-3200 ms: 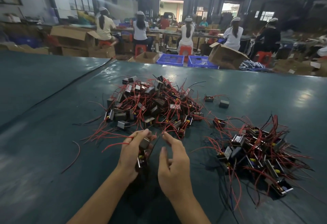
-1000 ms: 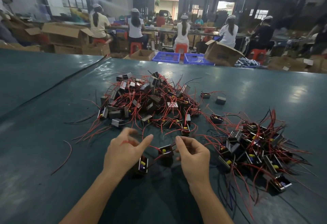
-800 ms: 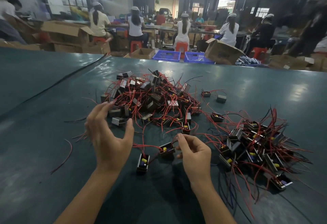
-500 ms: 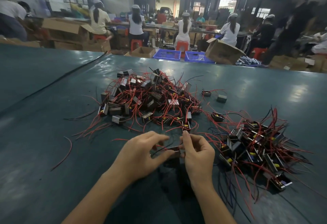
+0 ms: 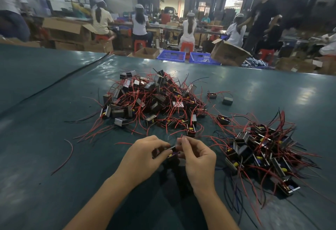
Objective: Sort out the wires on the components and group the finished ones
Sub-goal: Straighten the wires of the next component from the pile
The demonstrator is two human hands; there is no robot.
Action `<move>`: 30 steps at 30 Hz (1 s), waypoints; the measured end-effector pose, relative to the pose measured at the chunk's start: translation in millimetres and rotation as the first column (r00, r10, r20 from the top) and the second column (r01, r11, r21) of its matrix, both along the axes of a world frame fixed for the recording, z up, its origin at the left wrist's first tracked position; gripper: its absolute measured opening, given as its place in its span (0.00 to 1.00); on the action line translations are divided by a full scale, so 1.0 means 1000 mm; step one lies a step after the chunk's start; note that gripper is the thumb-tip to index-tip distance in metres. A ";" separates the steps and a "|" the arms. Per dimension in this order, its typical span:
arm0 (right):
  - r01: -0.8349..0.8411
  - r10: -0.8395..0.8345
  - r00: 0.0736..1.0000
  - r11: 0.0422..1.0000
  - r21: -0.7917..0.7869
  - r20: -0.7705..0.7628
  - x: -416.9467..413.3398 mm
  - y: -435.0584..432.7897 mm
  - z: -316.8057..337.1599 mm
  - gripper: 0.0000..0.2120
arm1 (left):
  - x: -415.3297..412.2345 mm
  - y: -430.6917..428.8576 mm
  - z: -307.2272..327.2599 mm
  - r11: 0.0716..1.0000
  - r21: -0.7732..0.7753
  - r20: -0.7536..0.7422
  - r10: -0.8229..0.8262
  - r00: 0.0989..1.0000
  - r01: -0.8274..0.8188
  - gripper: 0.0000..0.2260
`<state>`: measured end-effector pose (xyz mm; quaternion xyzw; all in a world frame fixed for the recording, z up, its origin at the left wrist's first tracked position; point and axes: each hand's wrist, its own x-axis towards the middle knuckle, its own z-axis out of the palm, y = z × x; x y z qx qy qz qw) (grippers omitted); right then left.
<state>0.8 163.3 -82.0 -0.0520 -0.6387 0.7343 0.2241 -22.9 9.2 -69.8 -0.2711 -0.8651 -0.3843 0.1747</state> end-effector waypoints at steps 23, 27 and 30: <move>-0.086 0.084 0.995 0.995 -0.040 -0.058 0.003 -0.004 0.005 0.07 | 0.005 0.011 0.015 0.860 0.499 0.289 -0.053 0.956 -0.104 0.14; -0.104 0.117 0.988 0.986 0.133 -0.100 0.005 -0.008 0.002 0.10 | 0.007 0.013 0.013 0.916 0.399 0.290 -0.075 0.954 -0.049 0.07; -0.097 0.132 0.983 0.963 0.250 -0.129 0.006 -0.008 -0.001 0.13 | 0.007 0.012 0.013 0.930 0.365 0.259 -0.054 0.964 -0.047 0.01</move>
